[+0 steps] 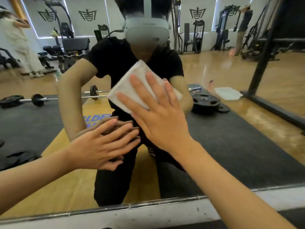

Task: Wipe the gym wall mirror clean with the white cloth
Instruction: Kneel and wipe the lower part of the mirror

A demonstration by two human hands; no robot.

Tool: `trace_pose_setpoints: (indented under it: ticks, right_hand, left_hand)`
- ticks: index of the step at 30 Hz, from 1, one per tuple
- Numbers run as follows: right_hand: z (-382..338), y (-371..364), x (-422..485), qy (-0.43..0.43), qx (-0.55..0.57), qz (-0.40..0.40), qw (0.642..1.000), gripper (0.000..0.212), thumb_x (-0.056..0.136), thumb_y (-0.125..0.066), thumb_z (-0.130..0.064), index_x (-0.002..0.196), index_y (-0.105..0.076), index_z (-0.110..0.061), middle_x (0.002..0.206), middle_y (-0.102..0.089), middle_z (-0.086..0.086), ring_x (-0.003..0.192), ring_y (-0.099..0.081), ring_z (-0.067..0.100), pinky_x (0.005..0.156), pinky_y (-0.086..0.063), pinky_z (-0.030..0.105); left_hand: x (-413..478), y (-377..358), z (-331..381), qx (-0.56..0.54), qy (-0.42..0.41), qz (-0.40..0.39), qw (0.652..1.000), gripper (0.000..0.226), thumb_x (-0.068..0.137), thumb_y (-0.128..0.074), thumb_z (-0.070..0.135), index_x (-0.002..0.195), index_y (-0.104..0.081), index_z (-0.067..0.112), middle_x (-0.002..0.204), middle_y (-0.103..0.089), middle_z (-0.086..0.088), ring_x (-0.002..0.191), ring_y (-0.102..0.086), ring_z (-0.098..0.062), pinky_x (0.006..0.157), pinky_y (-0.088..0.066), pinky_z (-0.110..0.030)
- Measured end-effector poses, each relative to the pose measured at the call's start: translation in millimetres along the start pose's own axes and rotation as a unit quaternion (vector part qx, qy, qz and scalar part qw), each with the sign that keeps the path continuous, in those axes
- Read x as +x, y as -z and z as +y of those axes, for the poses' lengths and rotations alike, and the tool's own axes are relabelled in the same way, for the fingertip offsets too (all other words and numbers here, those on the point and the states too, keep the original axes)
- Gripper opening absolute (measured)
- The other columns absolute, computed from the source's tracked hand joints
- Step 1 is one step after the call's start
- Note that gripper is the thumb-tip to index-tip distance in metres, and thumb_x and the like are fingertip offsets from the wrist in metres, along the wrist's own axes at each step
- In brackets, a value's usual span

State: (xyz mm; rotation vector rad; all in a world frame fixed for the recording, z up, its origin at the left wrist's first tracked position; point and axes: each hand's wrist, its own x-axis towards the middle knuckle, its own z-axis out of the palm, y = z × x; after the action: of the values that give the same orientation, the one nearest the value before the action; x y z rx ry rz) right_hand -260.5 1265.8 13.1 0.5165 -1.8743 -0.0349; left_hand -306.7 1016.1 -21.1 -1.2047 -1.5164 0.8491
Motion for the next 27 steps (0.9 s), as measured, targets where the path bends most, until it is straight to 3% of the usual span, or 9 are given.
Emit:
trace_pose_setpoints:
  ticks: [2,5,7,9,12,14,18,23,27]
  right_hand:
    - [53.5,16.9,-25.6,-0.031,-0.034,-0.012,0.999,0.051,0.114,-0.038,-0.038,0.164,-0.03,-0.034,0.172,-0.019,0.009,0.161,-0.012,0.035,0.129,-0.012,0.055]
    - [104.1,36.9,-51.8,-0.196,-0.044,0.007,0.98,0.053,0.115,-0.033,-0.039,0.167,-0.021,-0.029,0.172,-0.016,0.021,0.158,-0.006,0.046,0.129,-0.006,0.06]
    - [89.8,35.9,-41.0,-0.32,-0.028,0.034,0.946,0.054,0.115,-0.031,-0.036,0.167,-0.022,-0.023,0.172,-0.011,0.025,0.157,-0.001,0.051,0.128,-0.004,0.063]
    - [43.6,24.7,-10.8,-0.361,-0.007,0.055,0.931,0.055,0.115,-0.028,-0.036,0.167,-0.024,-0.02,0.173,-0.01,0.024,0.157,0.001,0.054,0.127,0.0,0.063]
    - [-32.2,-1.5,25.8,-0.154,0.002,0.018,0.988,0.05,0.113,-0.038,-0.036,0.163,-0.035,-0.03,0.172,-0.023,0.015,0.159,-0.008,0.046,0.128,-0.004,0.062]
    - [-48.4,-13.9,37.4,-0.016,-0.01,0.018,1.0,0.05,0.11,-0.047,-0.033,0.16,-0.042,-0.035,0.169,-0.033,0.009,0.158,-0.022,0.04,0.128,-0.01,0.058]
    - [-2.4,-5.3,16.9,0.055,-0.016,0.003,0.998,0.05,0.111,-0.046,-0.033,0.161,-0.04,-0.036,0.17,-0.03,0.006,0.159,-0.02,0.032,0.129,-0.014,0.053]
    - [112.0,39.1,-52.9,-0.183,-0.079,0.003,0.98,0.056,0.115,-0.029,-0.039,0.168,-0.014,-0.027,0.17,-0.013,0.028,0.156,-0.007,0.053,0.129,-0.007,0.059]
    - [87.4,24.2,-47.7,-0.396,-0.034,0.093,0.913,0.056,0.115,-0.023,-0.033,0.167,-0.016,-0.014,0.17,-0.008,0.032,0.156,-0.004,0.056,0.13,-0.004,0.056]
  left_hand:
    - [-0.1,-0.5,0.9,0.001,0.005,-0.004,1.0,0.09,0.098,-0.049,0.065,0.165,-0.029,0.009,0.17,-0.022,-0.023,0.161,-0.009,-0.041,0.131,-0.004,-0.059]
    - [2.5,0.0,0.2,0.025,0.001,-0.012,1.0,0.089,0.099,-0.046,0.066,0.165,-0.029,0.009,0.171,-0.017,-0.024,0.162,-0.006,-0.042,0.131,0.0,-0.06]
    - [3.9,-0.2,1.1,0.032,0.001,-0.016,0.999,0.087,0.1,-0.044,0.065,0.165,-0.03,0.009,0.172,-0.014,-0.024,0.162,-0.002,-0.042,0.131,0.001,-0.06]
    - [4.9,0.8,1.9,0.038,0.004,-0.016,0.999,0.087,0.099,-0.045,0.065,0.165,-0.031,0.009,0.173,-0.012,-0.025,0.162,-0.002,-0.042,0.131,0.001,-0.06]
    - [7.4,2.6,1.1,0.025,-0.002,-0.018,1.0,0.086,0.094,-0.052,0.064,0.158,-0.038,0.01,0.162,-0.031,-0.027,0.154,-0.024,-0.045,0.129,-0.006,-0.059]
    - [9.4,4.0,0.4,0.005,-0.011,-0.014,1.0,0.079,0.089,-0.058,0.064,0.148,-0.047,0.013,0.146,-0.045,-0.018,0.139,-0.04,-0.041,0.126,-0.01,-0.059]
    - [2.5,4.5,-1.8,0.02,-0.003,-0.019,1.0,0.084,0.096,-0.05,0.062,0.161,-0.039,0.01,0.161,-0.035,-0.021,0.154,-0.024,-0.042,0.13,-0.005,-0.06]
    - [1.7,-0.1,-0.2,0.031,0.011,-0.024,0.999,0.087,0.098,-0.046,0.064,0.165,-0.032,0.01,0.171,-0.023,-0.021,0.16,-0.01,-0.039,0.131,0.002,-0.059]
    - [0.7,-3.6,0.7,0.028,-0.003,-0.037,0.999,0.086,0.102,-0.037,0.065,0.169,-0.02,0.014,0.174,-0.014,-0.021,0.162,-0.005,-0.04,0.131,0.002,-0.059]
